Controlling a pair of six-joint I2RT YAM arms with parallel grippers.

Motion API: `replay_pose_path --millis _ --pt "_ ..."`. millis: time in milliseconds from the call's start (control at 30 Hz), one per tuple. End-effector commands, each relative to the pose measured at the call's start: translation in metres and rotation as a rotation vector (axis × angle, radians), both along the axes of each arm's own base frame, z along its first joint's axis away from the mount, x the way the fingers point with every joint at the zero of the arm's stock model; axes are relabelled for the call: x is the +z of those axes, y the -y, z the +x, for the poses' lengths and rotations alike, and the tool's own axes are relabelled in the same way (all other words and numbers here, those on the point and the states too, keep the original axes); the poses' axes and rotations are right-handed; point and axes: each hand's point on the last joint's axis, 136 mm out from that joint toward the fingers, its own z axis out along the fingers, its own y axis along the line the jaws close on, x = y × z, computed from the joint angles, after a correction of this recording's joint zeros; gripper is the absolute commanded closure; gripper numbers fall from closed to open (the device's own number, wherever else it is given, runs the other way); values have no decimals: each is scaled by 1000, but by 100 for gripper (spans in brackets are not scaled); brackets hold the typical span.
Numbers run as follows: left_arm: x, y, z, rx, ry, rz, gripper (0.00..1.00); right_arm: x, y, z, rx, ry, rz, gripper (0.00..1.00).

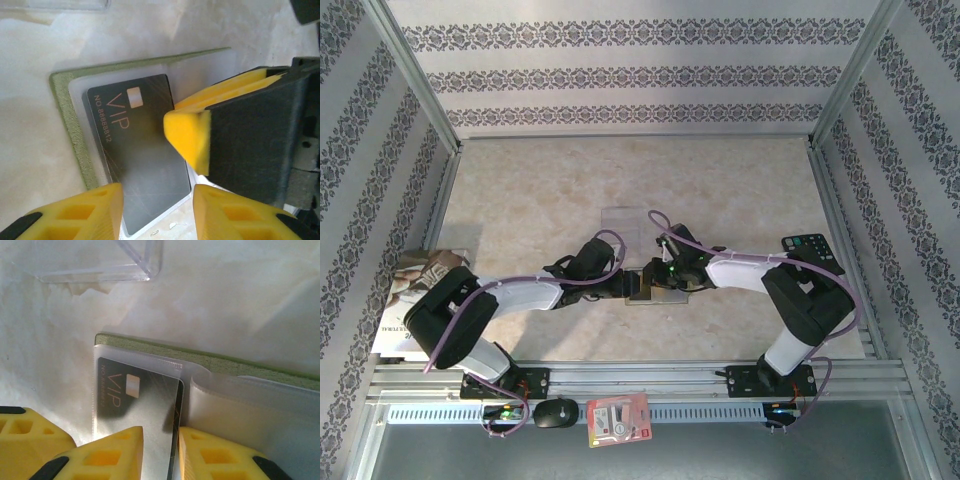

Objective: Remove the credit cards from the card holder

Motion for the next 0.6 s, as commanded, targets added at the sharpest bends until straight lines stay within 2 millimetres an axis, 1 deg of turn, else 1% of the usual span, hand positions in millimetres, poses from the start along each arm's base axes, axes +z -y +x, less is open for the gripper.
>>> replay_pose_path --millis 0,67,133,233,300,333,367,400,433,500,567 --pt "-3 -13 1 41 -5 36 59 3 -3 1 8 17 6 73" --pt "-1 -15 2 45 9 45 60 9 2 0 7 44 3 73" --pt "3 -17 4 47 30 56 61 21 6 1 7 97 -1 73" --pt "8 -18 9 48 70 62 60 46 11 3 9 208 -3 71" --pt "10 -17 12 41 93 66 60 62 18 6 -13 295 -15 71" --pt "10 -17 13 39 100 69 59 69 21 7 -23 335 -13 69" --pt "11 -16 14 33 111 71 59 76 20 7 -27 370 6 63" --pt "11 -16 15 30 121 71 59 78 20 9 -34 378 16 60" --pt "11 -15 16 29 127 69 59 76 18 9 -20 350 15 59" --pt "10 -14 18 18 143 67 54 65 12 5 43 240 5 64" --pt "7 -11 19 3 145 70 52 51 9 2 48 187 1 65"
